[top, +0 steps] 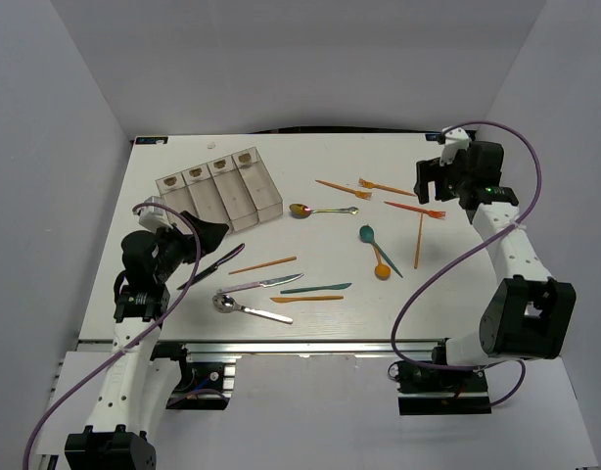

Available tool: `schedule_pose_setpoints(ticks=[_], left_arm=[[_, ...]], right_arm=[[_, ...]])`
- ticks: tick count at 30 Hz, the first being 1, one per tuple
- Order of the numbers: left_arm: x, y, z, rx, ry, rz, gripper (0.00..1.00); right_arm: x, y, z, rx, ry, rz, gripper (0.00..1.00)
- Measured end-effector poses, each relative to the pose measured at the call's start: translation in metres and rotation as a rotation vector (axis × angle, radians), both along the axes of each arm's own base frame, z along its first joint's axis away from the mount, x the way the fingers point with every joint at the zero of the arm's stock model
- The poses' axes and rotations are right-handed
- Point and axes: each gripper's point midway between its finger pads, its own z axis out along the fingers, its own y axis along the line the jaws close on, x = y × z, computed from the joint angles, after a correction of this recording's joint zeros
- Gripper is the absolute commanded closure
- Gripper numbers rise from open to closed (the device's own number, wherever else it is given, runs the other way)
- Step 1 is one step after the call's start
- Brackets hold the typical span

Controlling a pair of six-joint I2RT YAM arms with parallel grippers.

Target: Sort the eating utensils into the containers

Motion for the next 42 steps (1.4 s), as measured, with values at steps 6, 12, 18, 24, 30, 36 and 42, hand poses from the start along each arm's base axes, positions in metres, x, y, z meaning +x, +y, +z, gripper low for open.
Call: schedule_pose_setpoints(ticks=[6,12,18,24,30,36,42], left_arm=[[-0.002,-0.002,-0.003,-0.006,0.015,-0.013,0.02],[-0.008,-0.003,-0.014,-0.026,0.079,-0.010,0.03],[-0.020,0.005,-0.046,-0.106,0.275,0.102,0.13],[-0.039,0.021,-0.090,-0.233,0.538,0.324,0.14],[-0.037,0.038,-0.128,-0.274,0.776,0.537,0.26],[-0.018,0.038,-0.150,-0.324,0.976,0.644,0.44],[-0.015,0.034,-0.170,-0.382,1.135,0.732,0.44]], right_arm=[[-0.018,0.036,0.004,-0.024,-0.007,0.318,0.11],[-0.067,0.105,-0.008,-0.057,-0.004,0.773,0.11],[-0.115,0.158,-0.017,-0.033,-0.018,1.080,0.11],[-0.137,0.169,-0.040,0.002,0.033,1.132,0.11],[-0.135,0.170,-0.047,0.011,0.034,1.119,0.11],[-0.130,0.172,-0.045,0.010,0.009,1.109,0.11],[-0.128,0.172,-0.049,0.011,0.008,1.099,0.11]])
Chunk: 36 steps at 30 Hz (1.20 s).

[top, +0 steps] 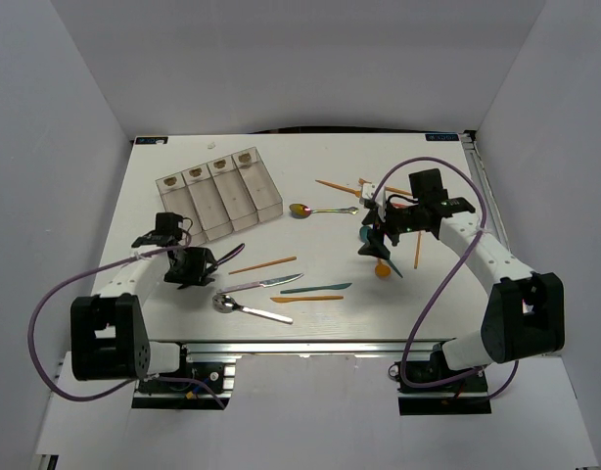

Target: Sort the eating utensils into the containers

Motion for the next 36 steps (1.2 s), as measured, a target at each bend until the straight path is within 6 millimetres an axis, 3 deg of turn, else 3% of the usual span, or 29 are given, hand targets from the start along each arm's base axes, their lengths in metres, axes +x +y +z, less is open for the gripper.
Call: schedule_pose_setpoints(ticks=[7,16,26,36], left_arm=[[0.020,0.000,-0.005,-0.022,0.067,0.069,0.35],[0.033,-0.010,-0.031,-0.038,0.174,0.097,0.35],[0.043,-0.015,-0.034,-0.035,0.186,0.161,0.42],[0.046,-0.014,-0.035,-0.050,0.193,0.239,0.35]], right_arm=[[0.000,-0.002,-0.004,-0.008,0.013,-0.014,0.11],[0.003,-0.003,-0.005,-0.017,0.004,-0.025,0.11],[0.005,-0.004,-0.008,-0.025,0.007,-0.031,0.11],[0.006,-0.005,-0.010,-0.029,0.013,-0.034,0.11]])
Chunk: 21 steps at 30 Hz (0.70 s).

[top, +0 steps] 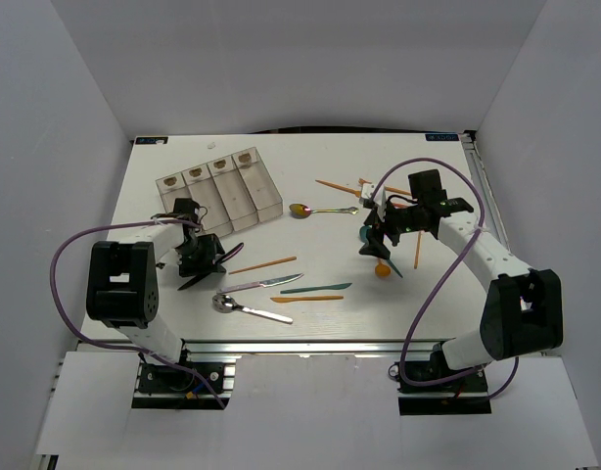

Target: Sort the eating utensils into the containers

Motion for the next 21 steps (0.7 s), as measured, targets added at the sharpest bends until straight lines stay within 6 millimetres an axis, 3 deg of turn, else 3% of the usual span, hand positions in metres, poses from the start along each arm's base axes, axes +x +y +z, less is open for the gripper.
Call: schedule_pose_setpoints(ticks=[10,21], left_arm=[[0.0031,0.0044,0.0006,0.024,-0.001,0.032,0.36],[0.0041,0.0068,-0.0028,-0.007,0.034,0.064,0.47]], right_arm=[[-0.0006,-0.0003,-0.0010,-0.001,0.002,0.001,0.11],[-0.0036,-0.0011,-0.0052,-0.005,0.015,0.002,0.11]])
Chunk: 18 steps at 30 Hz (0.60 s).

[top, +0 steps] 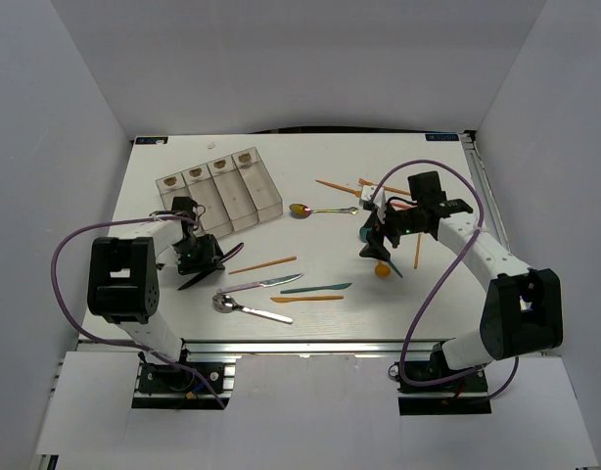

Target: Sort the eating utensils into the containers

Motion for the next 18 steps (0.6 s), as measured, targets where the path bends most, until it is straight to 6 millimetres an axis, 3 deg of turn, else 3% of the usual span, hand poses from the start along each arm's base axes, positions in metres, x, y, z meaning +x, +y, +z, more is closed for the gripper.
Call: schedule_pose_setpoints(ticks=[13,18], left_arm=[[-0.010,0.001,-0.002,-0.027,-0.014,-0.015,0.65],[-0.015,0.018,-0.001,0.007,-0.037,-0.021,0.82]], right_arm=[[-0.003,-0.001,-0.002,-0.005,0.013,0.002,0.11],[-0.004,-0.001,-0.002,-0.006,0.015,0.003,0.10]])
